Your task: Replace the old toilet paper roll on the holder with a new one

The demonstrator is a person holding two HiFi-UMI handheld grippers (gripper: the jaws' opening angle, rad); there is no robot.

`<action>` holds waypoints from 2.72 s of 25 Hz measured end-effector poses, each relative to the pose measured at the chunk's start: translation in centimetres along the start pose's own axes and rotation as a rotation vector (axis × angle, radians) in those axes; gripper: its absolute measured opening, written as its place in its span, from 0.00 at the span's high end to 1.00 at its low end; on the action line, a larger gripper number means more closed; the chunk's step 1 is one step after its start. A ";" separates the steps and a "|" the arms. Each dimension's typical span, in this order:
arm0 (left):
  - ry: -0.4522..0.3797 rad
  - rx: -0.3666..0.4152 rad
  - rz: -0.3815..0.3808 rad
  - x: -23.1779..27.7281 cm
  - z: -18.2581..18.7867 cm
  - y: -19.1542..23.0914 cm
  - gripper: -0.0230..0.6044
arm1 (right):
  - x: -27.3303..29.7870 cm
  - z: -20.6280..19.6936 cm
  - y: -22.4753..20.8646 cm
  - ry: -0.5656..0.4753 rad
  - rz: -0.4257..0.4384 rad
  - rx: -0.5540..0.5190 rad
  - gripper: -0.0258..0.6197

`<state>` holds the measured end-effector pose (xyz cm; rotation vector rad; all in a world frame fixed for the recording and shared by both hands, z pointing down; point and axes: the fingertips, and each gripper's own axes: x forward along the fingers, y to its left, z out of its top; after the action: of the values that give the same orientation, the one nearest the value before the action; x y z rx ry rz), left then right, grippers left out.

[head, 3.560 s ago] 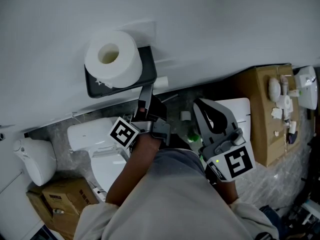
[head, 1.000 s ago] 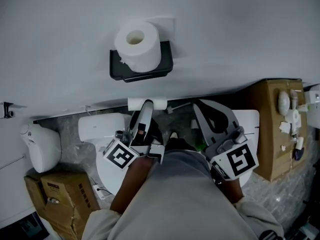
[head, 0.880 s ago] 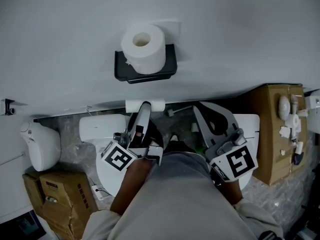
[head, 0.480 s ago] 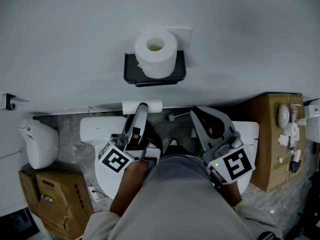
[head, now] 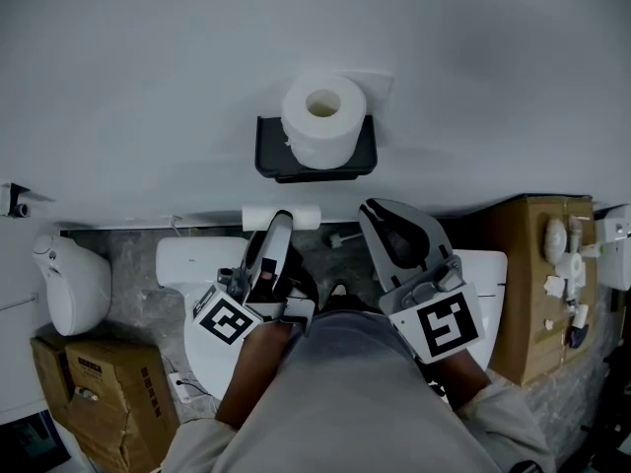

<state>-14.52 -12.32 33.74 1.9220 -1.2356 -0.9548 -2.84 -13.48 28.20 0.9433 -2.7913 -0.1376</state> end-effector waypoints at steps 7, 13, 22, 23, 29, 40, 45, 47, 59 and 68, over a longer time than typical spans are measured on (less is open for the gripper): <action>0.037 0.017 0.013 0.1 1.4 0.9 0.68 | 4.2 2.6 -1.6 -0.059 -0.076 0.042 0.62; 0.046 0.006 0.015 0.0 1.8 1.8 0.67 | 7.2 3.7 -3.5 -0.082 -0.137 0.099 0.44; 0.074 -0.004 0.013 0.4 2.1 2.9 0.68 | 11.2 3.7 -3.9 -0.059 -0.121 0.147 0.30; 0.076 -0.004 0.010 0.4 2.0 2.9 0.68 | 11.4 3.6 -4.1 -0.054 -0.136 0.149 0.30; 0.091 -0.003 -0.005 0.5 1.9 2.8 0.68 | 11.8 3.3 -4.6 -0.005 -0.217 0.135 0.29; 0.104 -0.009 -0.018 0.6 2.0 2.9 0.67 | 11.2 3.3 -4.3 0.004 -0.173 0.128 0.30; 0.099 -0.007 -0.016 0.5 2.0 2.9 0.67 | 10.9 3.4 -4.5 -0.011 -0.153 0.139 0.31; 0.096 -0.009 -0.015 0.5 2.0 2.9 0.67 | 10.7 3.6 -4.7 -0.023 -0.152 0.145 0.31; 0.099 0.027 -0.049 0.4 0.4 0.3 0.67 | 5.9 5.3 -5.4 -0.110 -0.158 0.196 0.31; 0.118 0.042 -0.070 0.8 -1.0 -1.0 0.67 | 2.7 5.0 -6.2 -0.133 -0.162 0.265 0.31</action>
<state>-13.00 -12.59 33.20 2.0355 -1.1355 -0.8439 -2.33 -19.95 22.81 1.2655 -2.9011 0.1565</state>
